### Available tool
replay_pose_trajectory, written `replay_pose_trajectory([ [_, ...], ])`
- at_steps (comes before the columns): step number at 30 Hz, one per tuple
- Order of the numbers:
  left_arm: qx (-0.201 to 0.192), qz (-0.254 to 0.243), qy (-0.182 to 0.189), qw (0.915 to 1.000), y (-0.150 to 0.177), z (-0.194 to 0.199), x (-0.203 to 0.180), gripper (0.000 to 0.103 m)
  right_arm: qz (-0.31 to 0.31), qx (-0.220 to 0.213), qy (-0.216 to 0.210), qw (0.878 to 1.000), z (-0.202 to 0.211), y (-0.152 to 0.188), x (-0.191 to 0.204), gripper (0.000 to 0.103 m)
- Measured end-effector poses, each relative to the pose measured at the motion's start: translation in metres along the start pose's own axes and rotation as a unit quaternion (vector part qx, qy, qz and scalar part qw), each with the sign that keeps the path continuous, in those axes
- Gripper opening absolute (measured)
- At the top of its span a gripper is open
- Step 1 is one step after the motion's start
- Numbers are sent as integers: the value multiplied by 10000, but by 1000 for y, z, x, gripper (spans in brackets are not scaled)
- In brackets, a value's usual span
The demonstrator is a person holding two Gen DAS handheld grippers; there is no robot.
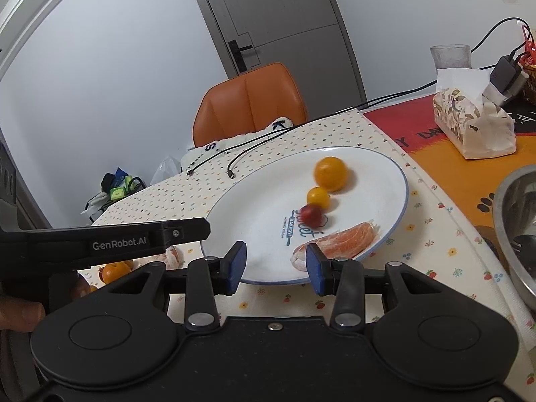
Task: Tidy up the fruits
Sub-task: 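Open both tools to drop the mandarin and plum onto the plate, then move both open tools back toward the remaining fruit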
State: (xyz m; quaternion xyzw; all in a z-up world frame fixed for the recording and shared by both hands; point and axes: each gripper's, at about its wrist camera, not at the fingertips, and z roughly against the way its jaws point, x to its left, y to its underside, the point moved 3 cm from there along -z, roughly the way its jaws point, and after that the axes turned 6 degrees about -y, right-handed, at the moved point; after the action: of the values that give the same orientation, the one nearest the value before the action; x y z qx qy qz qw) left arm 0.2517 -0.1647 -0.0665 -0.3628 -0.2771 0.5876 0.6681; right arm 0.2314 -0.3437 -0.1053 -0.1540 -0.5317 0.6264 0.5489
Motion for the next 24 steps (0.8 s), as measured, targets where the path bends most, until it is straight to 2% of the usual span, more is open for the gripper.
replay_pose_trajectory([
  [9, -10, 153, -267, 9995, 6, 14, 23, 45, 7, -18, 14, 10000, 2, 0, 3, 45],
  [20, 15, 328, -538, 9980, 19, 34, 51, 50, 14, -57, 42, 10000, 7, 1, 9, 51],
  [24, -35, 375, -642, 9972, 22, 42, 59, 58, 42, -77, 28, 10000, 10, 0, 12, 51],
])
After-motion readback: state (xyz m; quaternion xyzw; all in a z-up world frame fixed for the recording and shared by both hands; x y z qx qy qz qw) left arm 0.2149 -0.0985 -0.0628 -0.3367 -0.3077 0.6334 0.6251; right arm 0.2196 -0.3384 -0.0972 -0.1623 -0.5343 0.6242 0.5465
